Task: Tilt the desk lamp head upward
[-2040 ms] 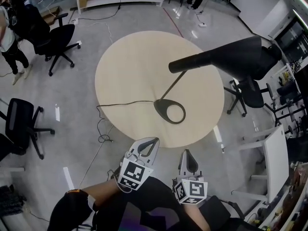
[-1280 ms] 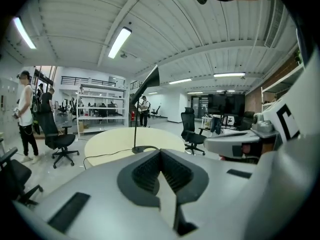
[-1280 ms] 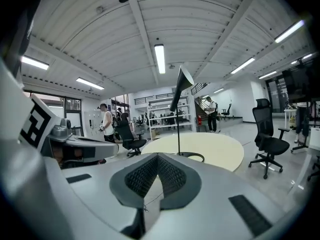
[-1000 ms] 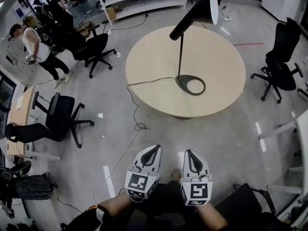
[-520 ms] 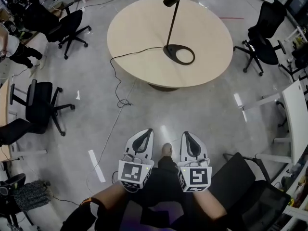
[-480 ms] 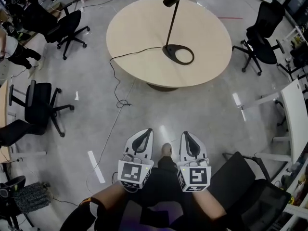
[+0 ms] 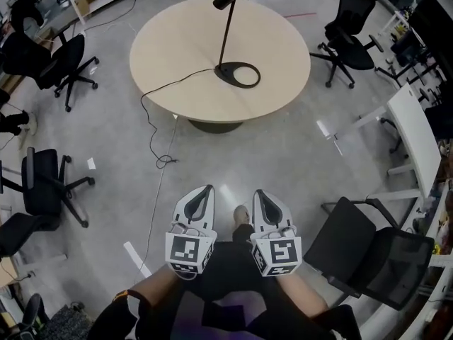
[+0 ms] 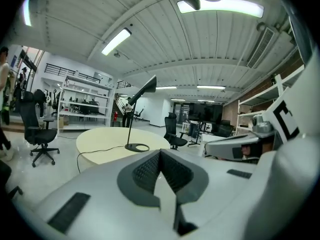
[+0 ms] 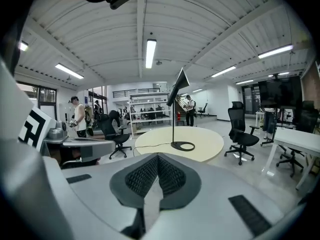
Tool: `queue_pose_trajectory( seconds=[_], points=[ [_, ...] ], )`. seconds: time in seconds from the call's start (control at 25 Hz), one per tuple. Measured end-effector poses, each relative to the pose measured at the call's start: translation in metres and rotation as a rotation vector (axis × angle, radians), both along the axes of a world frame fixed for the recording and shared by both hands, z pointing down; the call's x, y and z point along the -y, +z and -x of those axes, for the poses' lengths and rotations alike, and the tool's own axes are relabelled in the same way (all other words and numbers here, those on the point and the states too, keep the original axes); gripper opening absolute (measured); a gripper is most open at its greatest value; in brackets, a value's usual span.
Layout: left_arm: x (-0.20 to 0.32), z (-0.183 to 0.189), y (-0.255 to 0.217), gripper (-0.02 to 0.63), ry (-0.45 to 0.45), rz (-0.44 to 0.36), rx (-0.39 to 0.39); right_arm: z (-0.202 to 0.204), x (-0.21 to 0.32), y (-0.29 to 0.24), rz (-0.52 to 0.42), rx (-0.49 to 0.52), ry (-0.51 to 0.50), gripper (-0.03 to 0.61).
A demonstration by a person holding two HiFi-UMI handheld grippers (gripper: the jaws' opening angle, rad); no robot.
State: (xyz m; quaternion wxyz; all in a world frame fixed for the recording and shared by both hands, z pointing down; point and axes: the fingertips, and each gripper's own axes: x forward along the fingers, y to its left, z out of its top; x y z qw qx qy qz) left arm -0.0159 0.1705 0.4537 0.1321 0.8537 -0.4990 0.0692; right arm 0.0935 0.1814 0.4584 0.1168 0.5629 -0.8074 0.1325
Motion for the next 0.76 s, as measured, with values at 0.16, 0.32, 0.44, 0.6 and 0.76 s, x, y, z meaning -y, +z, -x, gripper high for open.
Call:
queue_pose_trajectory(
  seconds=[0.16, 0.32, 0.44, 0.6, 0.76],
  points=[
    [-0.007, 0.013, 0.009, 0.046, 0.015, -0.011, -0.005, 0.015, -0.011, 0.010, -0.009, -0.004, 0.011, 0.014],
    [-0.018, 0.045, 0.010, 0.045, -0.025, -0.003, 0.010, 0.043, -0.019, 0.011, -0.014, 0.000, -0.018, 0.014],
    [-0.025, 0.062, 0.002, 0.046, -0.075, -0.013, 0.019, 0.059, -0.017, 0.003, -0.032, -0.007, -0.071, 0.014],
    [-0.037, 0.089, 0.004, 0.046, -0.114, -0.019, 0.005, 0.090, -0.020, -0.002, -0.055, -0.011, -0.111, 0.014],
    [-0.052, 0.122, 0.008, 0.044, -0.124, -0.033, -0.003, 0.120, -0.036, 0.011, -0.042, -0.027, -0.122, 0.014]
  ],
)
